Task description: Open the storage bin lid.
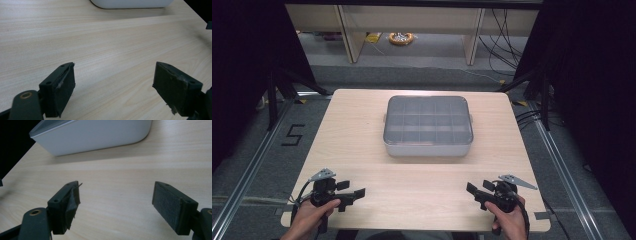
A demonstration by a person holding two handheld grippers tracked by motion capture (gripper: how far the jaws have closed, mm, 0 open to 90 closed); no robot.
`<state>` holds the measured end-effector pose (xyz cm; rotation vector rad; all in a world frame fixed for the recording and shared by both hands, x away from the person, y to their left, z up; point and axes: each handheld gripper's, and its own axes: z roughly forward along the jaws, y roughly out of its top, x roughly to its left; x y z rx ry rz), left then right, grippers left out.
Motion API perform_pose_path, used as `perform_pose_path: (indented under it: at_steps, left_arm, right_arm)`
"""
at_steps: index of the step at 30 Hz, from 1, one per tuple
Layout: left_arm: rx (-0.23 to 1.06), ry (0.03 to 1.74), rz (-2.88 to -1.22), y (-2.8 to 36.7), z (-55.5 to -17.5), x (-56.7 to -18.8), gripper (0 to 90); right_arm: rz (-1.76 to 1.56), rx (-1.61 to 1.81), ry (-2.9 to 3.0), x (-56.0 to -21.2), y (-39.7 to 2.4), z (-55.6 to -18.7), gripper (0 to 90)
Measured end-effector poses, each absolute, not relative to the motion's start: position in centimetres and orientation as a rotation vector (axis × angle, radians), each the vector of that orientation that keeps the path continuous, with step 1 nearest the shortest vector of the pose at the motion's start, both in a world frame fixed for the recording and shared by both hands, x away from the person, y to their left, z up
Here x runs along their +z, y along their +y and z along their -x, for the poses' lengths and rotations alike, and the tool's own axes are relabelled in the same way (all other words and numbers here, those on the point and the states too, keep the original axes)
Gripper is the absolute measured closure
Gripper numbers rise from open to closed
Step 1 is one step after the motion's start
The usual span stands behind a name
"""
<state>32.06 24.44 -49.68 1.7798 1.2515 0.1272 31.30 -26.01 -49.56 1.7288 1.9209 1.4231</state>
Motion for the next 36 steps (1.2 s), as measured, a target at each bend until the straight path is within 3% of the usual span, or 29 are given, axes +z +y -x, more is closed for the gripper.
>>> perform_pose_path:
  at_steps: [23, 36]
  left_arm:
    - [0.121, 1.276, -1.747, 23.8, -34.7, -48.9, 17.7]
    - [0.077, 1.292, -1.692, 23.9, -38.3, -47.5, 18.6]
  right_arm:
    - [-1.734, 1.446, 1.912, -48.2, -27.4, -36.4, 22.5]
    - [-1.765, 1.509, 1.793, -45.3, -28.9, -41.0, 31.7]
